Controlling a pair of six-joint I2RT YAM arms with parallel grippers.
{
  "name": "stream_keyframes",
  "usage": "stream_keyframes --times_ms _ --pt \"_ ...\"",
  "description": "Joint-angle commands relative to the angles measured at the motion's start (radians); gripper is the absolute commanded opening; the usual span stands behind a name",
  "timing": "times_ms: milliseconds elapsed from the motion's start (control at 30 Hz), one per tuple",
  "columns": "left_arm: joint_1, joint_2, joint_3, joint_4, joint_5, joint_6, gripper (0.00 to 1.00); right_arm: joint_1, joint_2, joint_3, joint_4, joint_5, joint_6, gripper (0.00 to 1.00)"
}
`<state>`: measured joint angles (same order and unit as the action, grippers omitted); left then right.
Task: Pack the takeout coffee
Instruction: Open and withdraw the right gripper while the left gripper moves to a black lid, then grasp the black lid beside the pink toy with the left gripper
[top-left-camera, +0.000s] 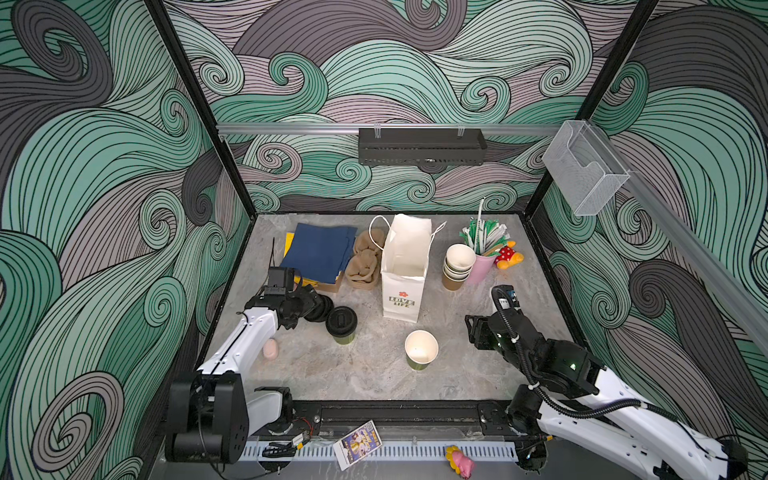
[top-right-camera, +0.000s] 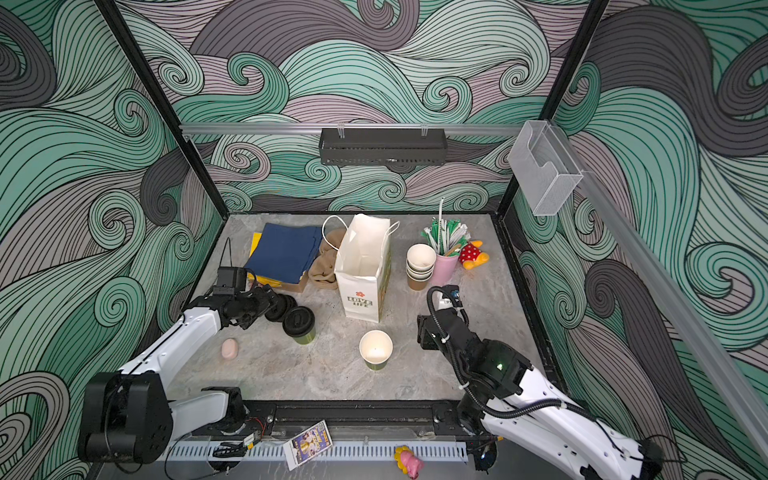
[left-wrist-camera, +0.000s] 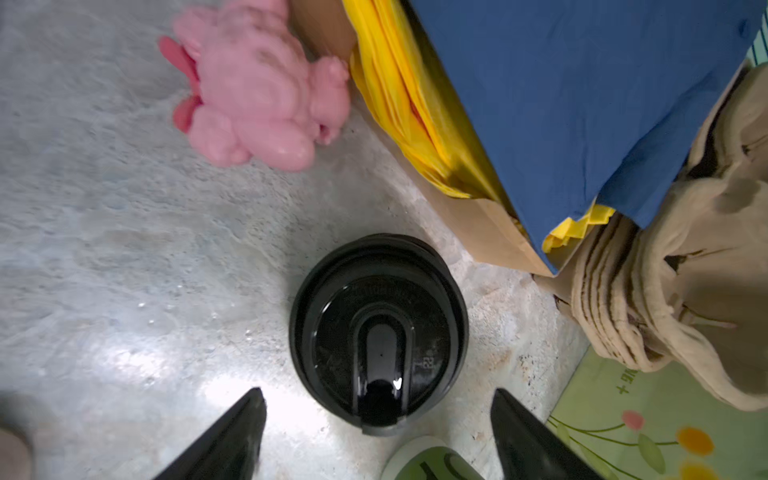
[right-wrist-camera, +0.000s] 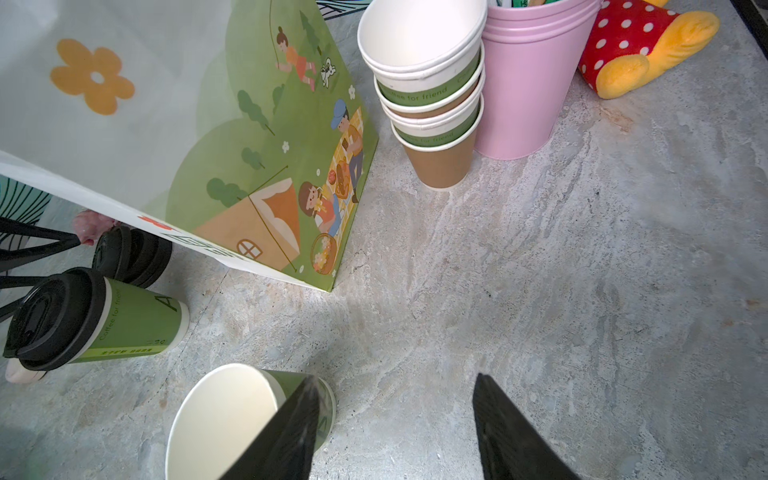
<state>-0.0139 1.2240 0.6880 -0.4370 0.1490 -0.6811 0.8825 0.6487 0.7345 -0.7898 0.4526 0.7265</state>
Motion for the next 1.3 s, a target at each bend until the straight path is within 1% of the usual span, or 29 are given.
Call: stream_keyframes --times_ms 0,167,400,733,1033,1267 --pt "0.023 0.059 0.038 0.044 0.071 0.014 0.89 -0.005 0.011 0.028 -0.024 0.022 0.007 0.61" --pt "0.047 0.096 0.033 0.082 0.085 0.001 0.89 -0.005 0.014 0.027 -0.027 0.014 0.011 0.61" --pt "0.058 0.113 0.039 0.089 0.092 0.008 0.82 -0.007 0.0 0.019 -0.028 0.009 0.014 0.61" --pt "0.062 0.16 0.041 0.099 0.125 0.014 0.79 -0.008 -0.005 0.014 -0.026 0.002 0.016 0.61" --pt "0.06 0.154 0.026 0.088 0.142 0.018 0.79 -0.013 -0.003 0.009 -0.028 0.0 0.017 0.62" --pt "0.036 0.151 0.034 0.068 0.119 0.036 0.81 -0.014 0.0 0.011 -0.027 -0.002 0.016 0.62"
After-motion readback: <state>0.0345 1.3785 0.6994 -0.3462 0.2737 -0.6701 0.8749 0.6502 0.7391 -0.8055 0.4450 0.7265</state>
